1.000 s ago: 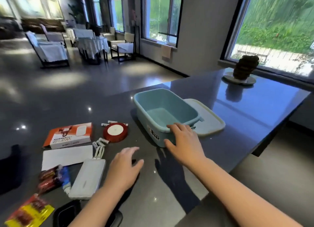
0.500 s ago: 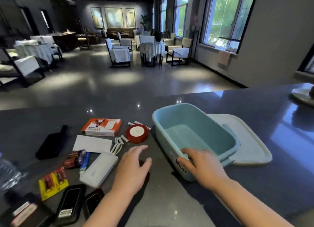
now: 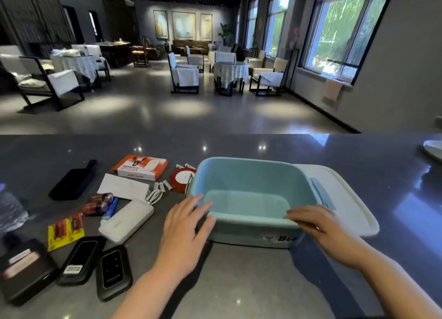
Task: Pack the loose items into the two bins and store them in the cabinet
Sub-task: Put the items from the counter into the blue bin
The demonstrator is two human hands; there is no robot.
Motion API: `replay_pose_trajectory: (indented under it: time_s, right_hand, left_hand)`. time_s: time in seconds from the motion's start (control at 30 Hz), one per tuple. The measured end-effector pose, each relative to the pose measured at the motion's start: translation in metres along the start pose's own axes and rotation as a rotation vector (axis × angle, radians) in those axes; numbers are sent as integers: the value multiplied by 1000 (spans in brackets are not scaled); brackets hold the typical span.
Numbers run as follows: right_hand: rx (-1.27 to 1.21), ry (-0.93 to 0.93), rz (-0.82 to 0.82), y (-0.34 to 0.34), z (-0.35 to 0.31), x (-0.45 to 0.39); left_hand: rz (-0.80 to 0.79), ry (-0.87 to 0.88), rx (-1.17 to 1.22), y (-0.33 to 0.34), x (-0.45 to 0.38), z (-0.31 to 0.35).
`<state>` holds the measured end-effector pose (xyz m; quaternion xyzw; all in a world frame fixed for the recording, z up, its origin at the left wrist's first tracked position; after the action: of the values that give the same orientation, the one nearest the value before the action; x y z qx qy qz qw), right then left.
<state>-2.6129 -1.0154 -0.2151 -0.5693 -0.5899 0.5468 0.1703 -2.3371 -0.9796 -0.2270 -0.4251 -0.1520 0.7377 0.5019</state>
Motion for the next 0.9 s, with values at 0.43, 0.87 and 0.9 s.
replay_pose_trajectory:
  time_s: [0.43,0.87,0.9]
  right_hand:
    - [-1,-14,214,50,-63,-11]
    - [-323,-15,459,62,-160,-10]
    - [-329,-82,397,79,-187,-10]
  left_hand:
    - [16,29,-95,8,17,-3]
    - [108,-216,-73,-63,27,-91]
    - [142,-259,-104,-75,31,-111]
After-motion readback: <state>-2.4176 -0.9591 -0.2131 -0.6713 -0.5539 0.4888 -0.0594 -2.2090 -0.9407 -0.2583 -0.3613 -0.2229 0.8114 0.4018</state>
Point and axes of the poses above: each hand's wrist, its own x-axis away from the middle knuckle, its own y-axis out of the palm, z = x × y, the point moved 9 cm from there along -x, towards the middle knuckle, and after that the axes turned 13 degrees about z, right-handed, at the moved point
